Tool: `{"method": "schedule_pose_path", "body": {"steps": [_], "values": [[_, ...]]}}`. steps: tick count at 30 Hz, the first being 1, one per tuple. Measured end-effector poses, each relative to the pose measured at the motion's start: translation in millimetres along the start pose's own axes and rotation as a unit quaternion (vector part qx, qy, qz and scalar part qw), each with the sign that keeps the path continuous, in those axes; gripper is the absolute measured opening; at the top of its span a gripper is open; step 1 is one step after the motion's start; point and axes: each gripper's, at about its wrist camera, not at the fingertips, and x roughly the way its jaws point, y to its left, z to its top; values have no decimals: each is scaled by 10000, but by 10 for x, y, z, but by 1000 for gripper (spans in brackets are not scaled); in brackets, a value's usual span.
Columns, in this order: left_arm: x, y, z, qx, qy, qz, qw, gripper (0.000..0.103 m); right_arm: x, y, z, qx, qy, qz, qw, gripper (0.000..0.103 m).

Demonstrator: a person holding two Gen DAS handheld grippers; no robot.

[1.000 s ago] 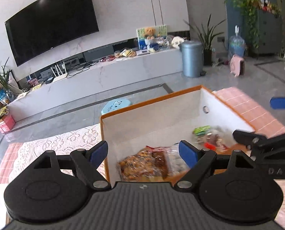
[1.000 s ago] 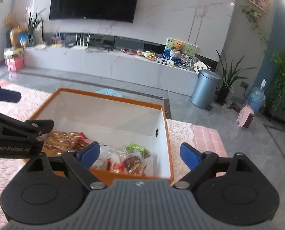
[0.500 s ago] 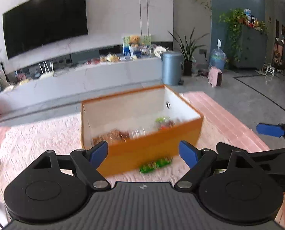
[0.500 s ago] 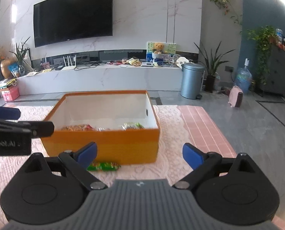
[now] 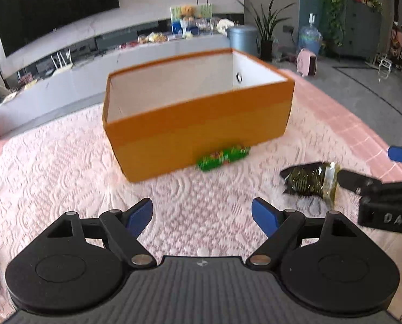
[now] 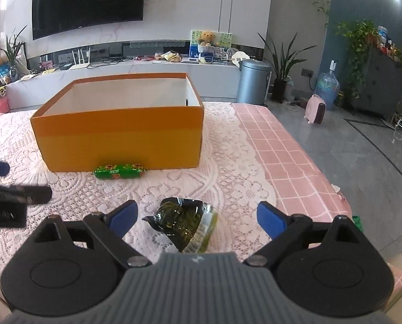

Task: Organize snacks
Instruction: 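Lower the right tool onto the dark green seaweed bag and close it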

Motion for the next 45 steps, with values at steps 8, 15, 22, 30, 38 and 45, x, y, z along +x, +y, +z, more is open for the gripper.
{"method": "schedule_pose_path", "body": {"steps": [8, 15, 22, 30, 38, 45], "values": [[63, 53, -43, -110, -38, -192, 9997, 97, 176, 21, 9, -38, 253, 144, 9996, 87], [199, 28, -47, -16, -37, -267, 9996, 96, 397, -20, 78, 355, 668, 325, 9966, 84], [341, 54, -27, -82, 100, -268, 9996, 95, 665, 127, 125, 249, 946, 473, 9941, 73], [473, 84, 13, -148, 183, -313, 9992, 94, 972, 126, 131, 444, 1500, 298, 9872, 73], [563, 79, 64, -2, 87, -325, 9994, 93, 1200, 170, 131, 427, 1818, 293, 9820, 69], [665, 45, 170, 190, 36, -396, 9990, 93, 1283, 217, 110, 327, 1828, 90, 9826, 24]]}}
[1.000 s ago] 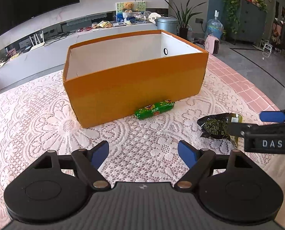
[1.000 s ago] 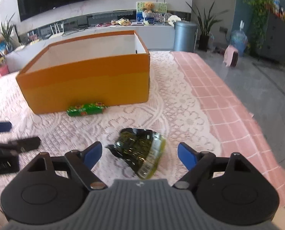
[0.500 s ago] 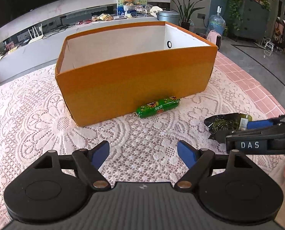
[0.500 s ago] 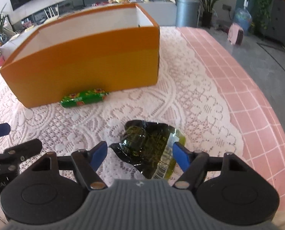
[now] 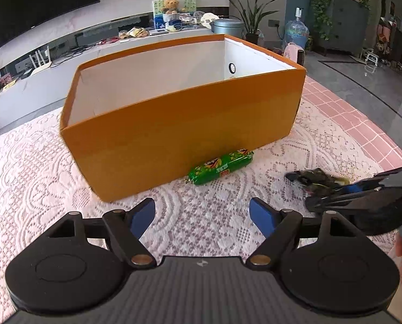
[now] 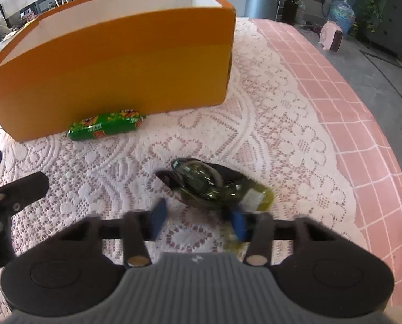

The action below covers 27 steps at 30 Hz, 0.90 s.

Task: Organize snacks
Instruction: 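Lower the right tool onto the dark green seaweed bag and close it, then grasp the green candy stick with the left tool while the right tool holds the seaweed bag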

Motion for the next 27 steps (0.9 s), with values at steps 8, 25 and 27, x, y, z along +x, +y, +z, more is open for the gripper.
{"method": "schedule_pose_path", "body": {"steps": [8, 25, 27], "values": [[142, -90, 144, 441, -109, -33, 9990, 92, -94, -34, -7, 117, -237, 294, 9992, 6], [370, 22, 144, 842, -309, -298, 9955, 89, -53, -35, 149, -142, -523, 909, 9944, 37], [408, 11, 162, 953, -348, -299, 9944, 89, -35, -61, 157, -50, -565, 917, 9942, 37]]}}
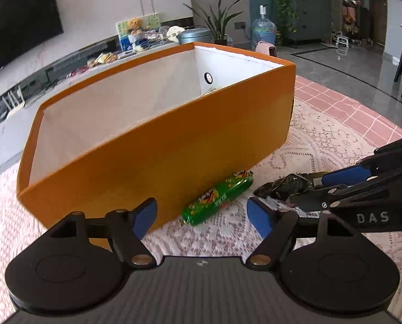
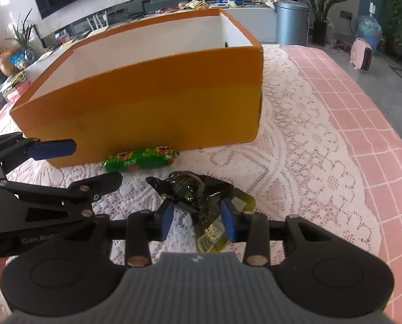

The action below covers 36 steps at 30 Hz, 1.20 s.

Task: Organize snacks
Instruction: 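Grasp the green candy stick with the left tool while the right tool holds the seaweed bag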

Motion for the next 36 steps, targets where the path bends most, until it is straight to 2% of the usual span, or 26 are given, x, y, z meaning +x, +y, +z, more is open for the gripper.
{"method": "schedule_pose_path", "body": {"steps": [2, 7, 11, 15, 16, 17, 20, 21, 26, 33, 36], "values": [[70, 26, 0, -28, 37, -89, 9999, 88, 6, -11, 2, 58, -68, -13, 10000, 39], [244, 122, -54, -480, 252, -485, 9974, 84, 39, -2, 7, 65, -51, 12, 10000, 40], [202, 134, -68, -632, 389, -706, 9947, 72, 60, -25, 9, 139, -37, 24, 9999, 41], [80, 207, -115, -992, 585, -1320, 9845, 68, 46, -79, 15, 284, -78, 38, 9996, 41], [48, 215, -132, -1034, 580, -1358, 9836, 68, 45, -84, 16, 293, -81, 39, 9995, 41], [17, 210, -139, -996, 546, -1278, 9853, 68, 41, -84, 15, 286, -83, 37, 9995, 41], [-48, 165, -91, -545, 235, -601, 9964, 69, 28, -61, 7, 219, -116, 18, 9997, 41], [-42, 171, -60, -451, 195, -497, 9976, 69, 25, -57, 3, 201, -130, 18, 9997, 41], [88, 238, 6, -554, 234, -837, 9947, 69, 9, -33, 3, 142, -247, 64, 9996, 41], [243, 299, -24, -684, 334, -944, 9926, 69, 39, -17, 16, 123, -234, 150, 9995, 41], [178, 291, -9, -705, 461, -1124, 9901, 61, 49, -28, 20, 158, -213, 171, 9995, 40]]}}
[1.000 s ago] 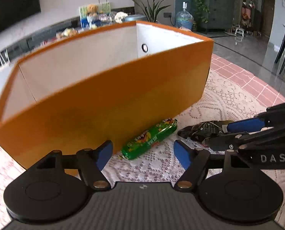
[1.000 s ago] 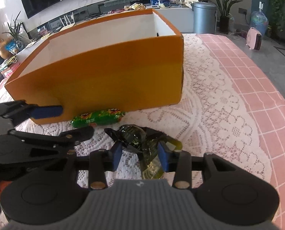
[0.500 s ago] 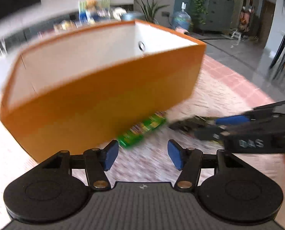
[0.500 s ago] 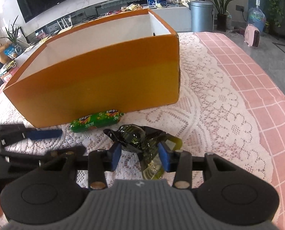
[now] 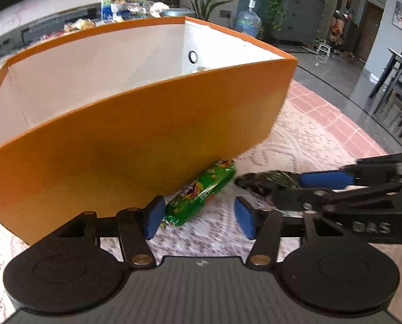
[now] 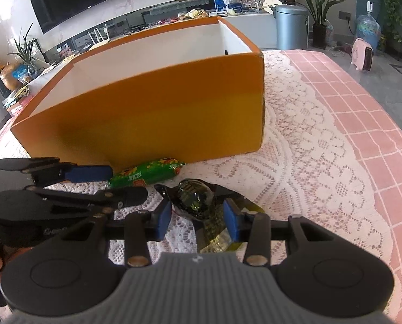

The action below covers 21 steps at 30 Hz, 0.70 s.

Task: Organize snacks
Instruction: 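Grasp the green candy stick with the left tool while the right tool holds the seaweed bag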

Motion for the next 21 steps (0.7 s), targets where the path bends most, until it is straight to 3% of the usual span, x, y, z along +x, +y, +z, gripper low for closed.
{"method": "schedule_pose_path", "body": {"steps": [5, 10, 14, 21], "values": [[-62, -2, -24, -185, 217, -344, 9990, 59, -2, -13, -4, 62, 8, 2, 10000, 39], [15, -135, 22, 397, 38, 236, 9989, 59, -7, -9, -2, 57, -14, -16, 10000, 39], [126, -157, 27, 423, 49, 129, 9990, 58, -14, -18, -2, 105, -68, -56, 9999, 38], [218, -189, -32, 555, 34, 252, 9981, 56, 32, -23, 15, 167, -75, -41, 9998, 38]]}}
